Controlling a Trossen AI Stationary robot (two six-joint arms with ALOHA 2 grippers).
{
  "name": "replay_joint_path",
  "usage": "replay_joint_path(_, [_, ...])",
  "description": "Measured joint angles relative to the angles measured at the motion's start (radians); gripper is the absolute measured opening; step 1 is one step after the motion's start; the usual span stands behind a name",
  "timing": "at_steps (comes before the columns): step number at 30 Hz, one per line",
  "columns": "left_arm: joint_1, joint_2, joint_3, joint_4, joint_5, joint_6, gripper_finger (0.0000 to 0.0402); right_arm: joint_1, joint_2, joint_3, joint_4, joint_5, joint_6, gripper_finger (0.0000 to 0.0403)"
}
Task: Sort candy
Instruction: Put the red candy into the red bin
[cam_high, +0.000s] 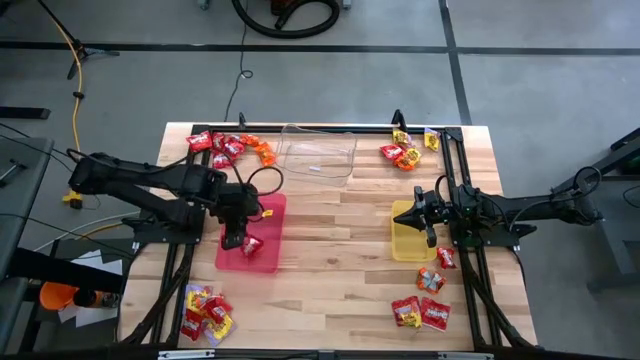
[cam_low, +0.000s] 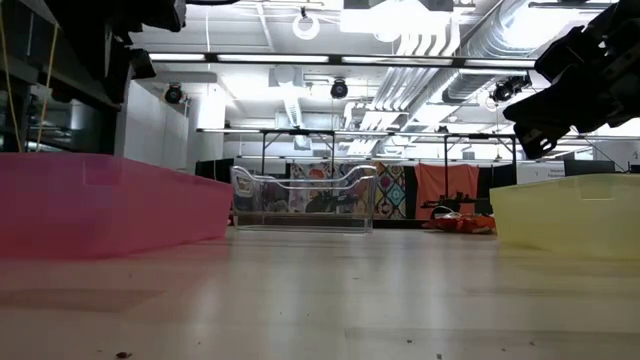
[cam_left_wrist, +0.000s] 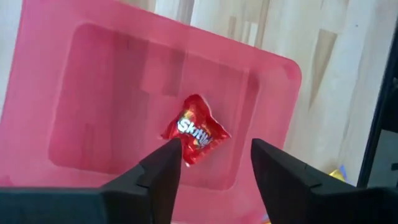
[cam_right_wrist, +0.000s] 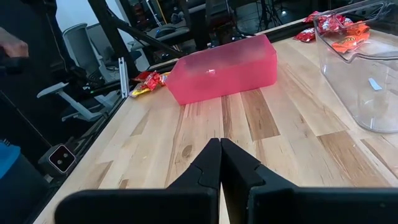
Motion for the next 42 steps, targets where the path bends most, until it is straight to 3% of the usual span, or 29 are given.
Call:
replay_joint_path(6, [0.116,-0.012,0.026,0.131,-0.001,0.139,0.0192,0.0,0.0,0.0,-0.001,0.0,0.0,0.0])
replay_joint_path(11, [0.224,-0.015,-0.014,0.518,0.075,0.173,0.0191,0.0,0.0,0.0,-0.003,0.003,0.0,0.0])
replay_joint_path(15, [0.274,-0.011,-0.031,0.776,0.177,0.088,0.0191,0.0,0.0,0.0,0.015,0.015,0.005,0.0])
replay_joint_path(20, [0.298,-0.03,-0.033,0.864,0.19,-0.05,0.0191,0.0,0.0,0.0,0.158,0.034,0.316,0.0])
replay_joint_path(22, [0.303,-0.049,-0.033,0.884,0.169,-0.11,0.0191,0.0,0.0,0.0,0.278,0.09,0.458,0.0])
replay_joint_path(24, [0.302,-0.067,-0.033,0.905,0.114,-0.161,0.0191,0.0,-0.001,0.0,0.402,0.195,0.492,0.0])
replay_joint_path(29, [0.303,-0.116,-0.033,0.924,0.012,-0.225,0.0191,0.0,0.0,0.0,0.696,0.455,0.369,0.0])
replay_joint_path(32, [0.302,-0.15,-0.033,0.9,0.0,-0.226,0.0191,-0.002,0.0,0.021,0.768,0.551,0.35,0.0])
replay_joint_path(35, [0.303,-0.185,-0.033,0.869,0.0,-0.212,0.0191,-0.013,0.023,0.096,0.692,0.562,0.334,0.0])
replay_joint_path(37, [0.311,-0.212,-0.033,0.844,-0.004,-0.175,0.0191,-0.029,0.071,0.186,0.546,0.555,0.341,0.0])
replay_joint_path(42, [0.364,-0.274,-0.033,0.815,-0.07,-0.101,0.019,-0.148,0.289,0.539,-0.105,0.557,0.327,0.0001])
